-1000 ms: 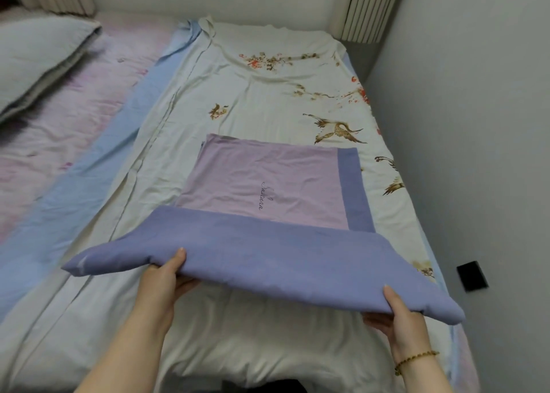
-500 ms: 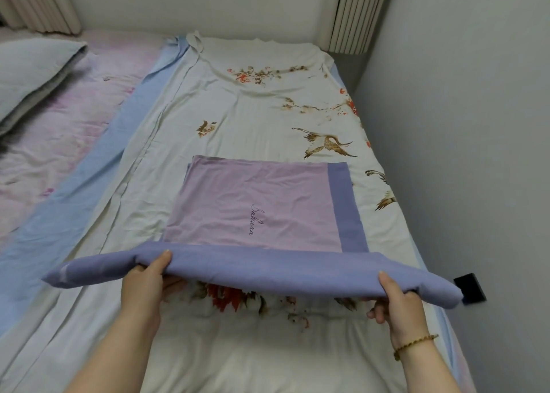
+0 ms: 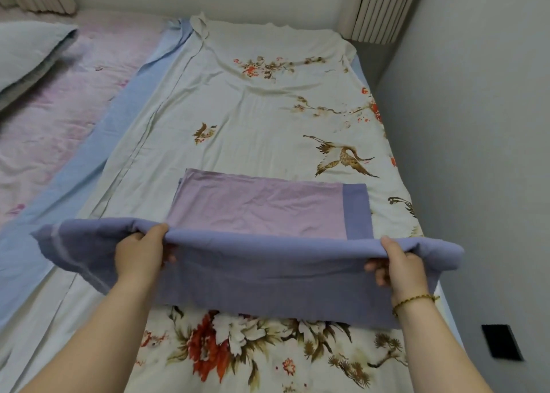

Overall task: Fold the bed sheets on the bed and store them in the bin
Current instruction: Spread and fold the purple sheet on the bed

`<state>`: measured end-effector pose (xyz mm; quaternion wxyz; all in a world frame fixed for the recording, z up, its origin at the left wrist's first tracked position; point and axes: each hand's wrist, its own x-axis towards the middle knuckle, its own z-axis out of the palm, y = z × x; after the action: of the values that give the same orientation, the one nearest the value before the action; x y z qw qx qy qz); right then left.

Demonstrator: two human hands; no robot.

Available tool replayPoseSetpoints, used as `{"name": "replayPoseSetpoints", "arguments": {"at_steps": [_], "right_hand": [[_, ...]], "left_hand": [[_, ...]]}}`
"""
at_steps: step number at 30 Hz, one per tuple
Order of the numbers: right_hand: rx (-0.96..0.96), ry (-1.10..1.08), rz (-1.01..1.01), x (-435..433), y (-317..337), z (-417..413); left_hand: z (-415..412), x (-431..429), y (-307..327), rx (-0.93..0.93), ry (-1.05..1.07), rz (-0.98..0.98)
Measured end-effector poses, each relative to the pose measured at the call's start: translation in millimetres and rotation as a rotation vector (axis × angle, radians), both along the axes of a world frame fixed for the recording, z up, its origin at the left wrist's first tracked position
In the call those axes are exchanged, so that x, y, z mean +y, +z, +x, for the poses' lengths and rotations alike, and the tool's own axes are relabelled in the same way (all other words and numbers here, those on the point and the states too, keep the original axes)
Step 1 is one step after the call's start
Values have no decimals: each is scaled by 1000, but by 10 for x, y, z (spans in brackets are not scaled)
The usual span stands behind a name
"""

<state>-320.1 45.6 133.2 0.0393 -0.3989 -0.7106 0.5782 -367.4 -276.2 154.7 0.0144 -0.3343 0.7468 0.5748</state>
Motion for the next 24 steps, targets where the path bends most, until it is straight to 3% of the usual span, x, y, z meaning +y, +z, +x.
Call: {"name": "replayPoseSetpoints", "arguments": {"at_steps": [5,8,10,14,17,22,24], "right_hand": [[-70,19,-3,157,-172,-731],[-103,138,-65,213,-417,-1140],[-186,279,56,224,-723,-1309],[-607,713,412,177,-1368,-1155],[-799,835,583,38,-1621,-934],[-803,671,846,-206,-1771,-964],[-521,568,1056,-377,-1926,-1029]], "left_hand": [[-777,119,-269,-21,14,-70],[-1187,205,-512,-68,-94,-18],[-1380,237,-840,-63,-242,-24],[-1334,156,-1500,-217,-671,-330],[-1212,86,-1826,-369,-957,-659],[-1111,148,-2065,-273,-1019,-1019],[-1171,163,-2191,-147,-1036,-1042]]}}
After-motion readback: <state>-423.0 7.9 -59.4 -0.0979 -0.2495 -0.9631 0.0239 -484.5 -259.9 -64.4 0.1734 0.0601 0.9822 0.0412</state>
